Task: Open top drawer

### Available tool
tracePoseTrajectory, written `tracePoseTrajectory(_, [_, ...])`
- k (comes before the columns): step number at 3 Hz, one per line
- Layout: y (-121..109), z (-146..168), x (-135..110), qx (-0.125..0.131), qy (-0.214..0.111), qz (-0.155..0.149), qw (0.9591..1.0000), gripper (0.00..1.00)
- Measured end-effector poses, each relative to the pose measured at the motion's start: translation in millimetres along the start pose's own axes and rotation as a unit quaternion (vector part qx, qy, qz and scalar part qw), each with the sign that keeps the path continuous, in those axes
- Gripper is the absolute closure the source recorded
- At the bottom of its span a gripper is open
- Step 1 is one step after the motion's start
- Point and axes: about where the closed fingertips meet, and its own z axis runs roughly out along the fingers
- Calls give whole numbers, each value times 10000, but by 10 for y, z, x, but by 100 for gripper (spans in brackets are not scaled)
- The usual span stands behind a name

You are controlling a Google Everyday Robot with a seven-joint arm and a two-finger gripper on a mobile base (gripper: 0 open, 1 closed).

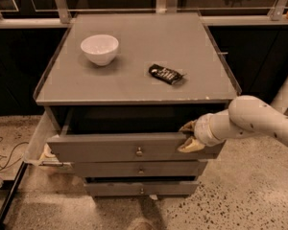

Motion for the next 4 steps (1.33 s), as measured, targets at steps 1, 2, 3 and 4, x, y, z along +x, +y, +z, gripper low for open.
tracePoseTrajectory(1, [1,-1,-1,-1,0,0,10000,81])
tracePoseTrajectory(2, [1,-1,-1,-1,0,0,10000,59])
tracePoseTrajectory(3, [45,-74,6,2,-9,-19,10000,35])
tracePoseTrajectory(4, [430,-358,118,-136,53,15,9999,36])
